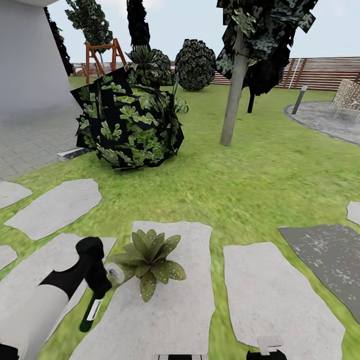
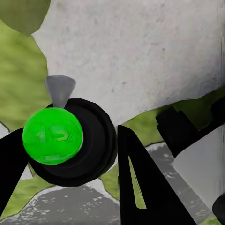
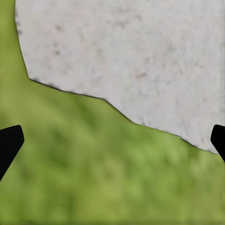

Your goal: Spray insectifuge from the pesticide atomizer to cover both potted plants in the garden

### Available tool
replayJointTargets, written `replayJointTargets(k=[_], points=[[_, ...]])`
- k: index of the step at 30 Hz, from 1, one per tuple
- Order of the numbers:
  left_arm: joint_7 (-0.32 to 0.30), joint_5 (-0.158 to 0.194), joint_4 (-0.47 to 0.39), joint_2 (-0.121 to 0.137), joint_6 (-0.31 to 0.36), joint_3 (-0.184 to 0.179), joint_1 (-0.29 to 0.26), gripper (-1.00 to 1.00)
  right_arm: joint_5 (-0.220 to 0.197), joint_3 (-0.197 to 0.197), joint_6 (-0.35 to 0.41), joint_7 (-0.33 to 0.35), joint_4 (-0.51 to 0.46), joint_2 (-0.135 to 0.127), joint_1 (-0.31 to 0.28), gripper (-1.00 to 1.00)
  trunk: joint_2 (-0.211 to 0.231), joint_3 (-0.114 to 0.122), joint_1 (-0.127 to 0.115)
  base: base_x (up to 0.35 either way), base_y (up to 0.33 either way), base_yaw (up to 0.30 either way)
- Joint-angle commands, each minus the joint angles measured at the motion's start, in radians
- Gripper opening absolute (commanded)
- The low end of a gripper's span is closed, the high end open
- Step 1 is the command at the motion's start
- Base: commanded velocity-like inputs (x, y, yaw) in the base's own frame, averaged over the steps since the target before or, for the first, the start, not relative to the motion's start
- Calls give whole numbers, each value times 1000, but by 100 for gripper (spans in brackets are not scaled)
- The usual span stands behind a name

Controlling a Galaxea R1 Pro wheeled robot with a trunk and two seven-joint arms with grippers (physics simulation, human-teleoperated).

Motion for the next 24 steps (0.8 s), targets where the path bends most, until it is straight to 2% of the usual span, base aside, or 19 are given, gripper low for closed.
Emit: replayJointTargets(k=[1,4,7,8,10,12,13,19,23,24], points=[[-10,-7,-1,-6,10,-3,0,-100,9,3,0,-6,1,0,-1,100,0,-1,0,0,0,0],[-10,-6,-4,-42,11,-1,1,-100,9,3,0,-6,1,0,-1,100,0,-1,0,0,0,0],[-10,-7,-13,-65,13,3,2,-100,9,3,0,-6,1,0,-1,100,0,-1,0,0,0,0],[-10,-7,-14,-66,13,3,2,-100,9,3,0,-6,1,0,-1,100,0,-1,0,0,0,0],[-10,-7,-13,-47,12,33,2,-100,9,3,0,-6,1,0,-1,100,0,-1,0,0,0,0],[-10,-11,-13,-34,9,114,2,-100,9,3,0,-6,1,1,-1,100,0,-1,0,0,0,0],[-10,-13,-14,-33,8,124,2,-100,9,3,0,-6,1,1,-1,100,0,-1,0,0,0,0],[-10,-18,-9,-31,4,141,2,-100,9,3,-1,-6,1,0,-1,100,0,-1,0,-14,4,0],[-10,-19,-2,-31,1,140,3,-100,9,3,-1,-6,1,-1,-1,100,0,-1,0,-205,135,0],[8,-19,-2,-31,2,140,5,-100,9,2,-1,-6,1,-1,-1,100,0,-1,0,-211,228,0]])
